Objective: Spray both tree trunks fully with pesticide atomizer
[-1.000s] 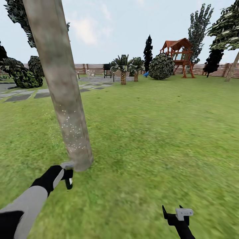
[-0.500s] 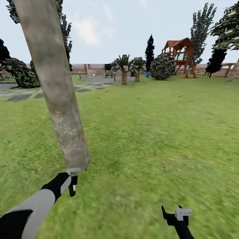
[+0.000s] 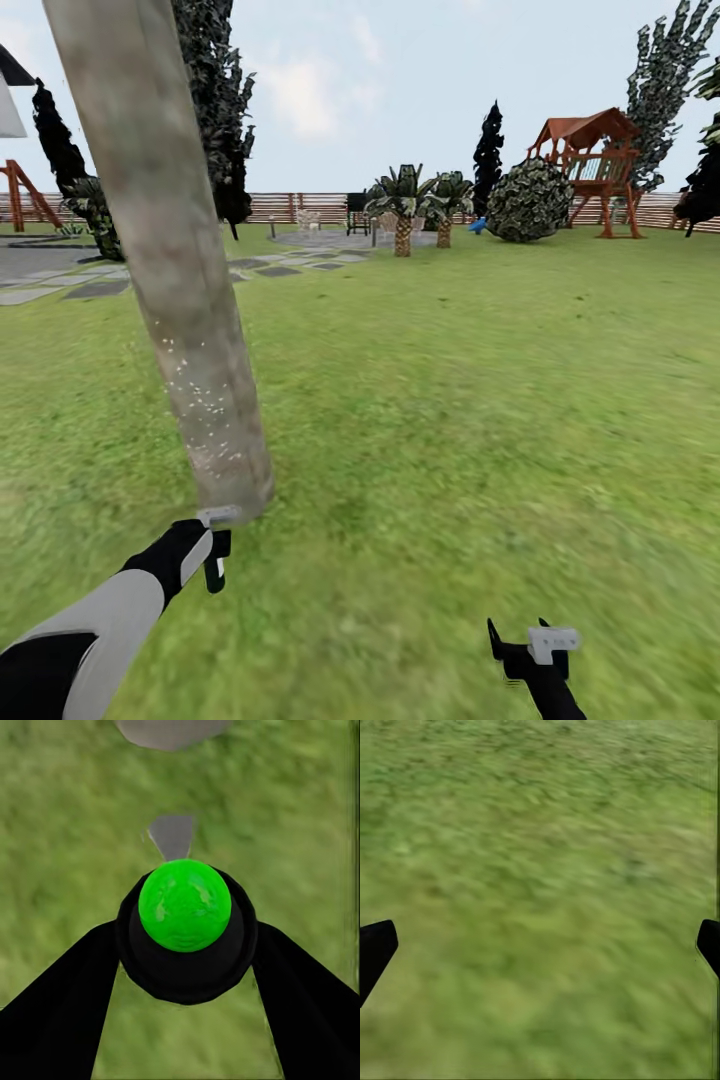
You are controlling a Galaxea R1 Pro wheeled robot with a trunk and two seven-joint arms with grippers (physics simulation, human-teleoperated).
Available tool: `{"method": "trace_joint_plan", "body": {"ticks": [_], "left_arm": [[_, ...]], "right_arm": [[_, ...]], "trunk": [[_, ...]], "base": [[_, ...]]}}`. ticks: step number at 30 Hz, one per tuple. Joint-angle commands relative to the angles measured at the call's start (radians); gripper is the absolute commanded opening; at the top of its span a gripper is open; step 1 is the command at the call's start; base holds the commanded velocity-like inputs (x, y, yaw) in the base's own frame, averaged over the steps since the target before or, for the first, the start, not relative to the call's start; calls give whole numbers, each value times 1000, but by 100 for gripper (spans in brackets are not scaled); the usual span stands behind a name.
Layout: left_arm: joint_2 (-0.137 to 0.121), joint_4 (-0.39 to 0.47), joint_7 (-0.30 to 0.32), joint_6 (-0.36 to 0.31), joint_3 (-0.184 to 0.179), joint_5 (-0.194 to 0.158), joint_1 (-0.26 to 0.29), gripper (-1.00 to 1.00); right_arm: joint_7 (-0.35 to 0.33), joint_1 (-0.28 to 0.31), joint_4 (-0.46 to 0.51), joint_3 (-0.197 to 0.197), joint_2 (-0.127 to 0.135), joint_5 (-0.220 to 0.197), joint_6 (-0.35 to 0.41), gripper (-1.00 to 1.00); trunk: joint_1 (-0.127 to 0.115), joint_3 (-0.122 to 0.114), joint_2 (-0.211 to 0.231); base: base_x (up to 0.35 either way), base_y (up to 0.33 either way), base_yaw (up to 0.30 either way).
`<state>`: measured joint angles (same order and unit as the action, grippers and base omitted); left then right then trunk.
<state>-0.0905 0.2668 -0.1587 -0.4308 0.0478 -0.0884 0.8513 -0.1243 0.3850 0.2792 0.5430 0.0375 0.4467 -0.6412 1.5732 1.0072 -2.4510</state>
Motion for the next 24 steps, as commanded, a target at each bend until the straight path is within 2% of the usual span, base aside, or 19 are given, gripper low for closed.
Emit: {"method": "trace_joint_plan", "body": {"ticks": [1,12,24], "left_arm": [[0,0,1,0,0,1,0,-100],[-2,-1,1,0,0,2,0,-100],[1,-1,1,3,-2,4,0,-100]], "right_arm": [[0,0,0,0,0,0,0,100],[-1,0,0,0,-1,0,0,100],[-1,0,0,0,-2,0,0,100]], "trunk": [[0,0,0],[0,0,0],[0,0,0]], "base": [[212,-222,3],[213,-221,18],[193,-228,264]]}}
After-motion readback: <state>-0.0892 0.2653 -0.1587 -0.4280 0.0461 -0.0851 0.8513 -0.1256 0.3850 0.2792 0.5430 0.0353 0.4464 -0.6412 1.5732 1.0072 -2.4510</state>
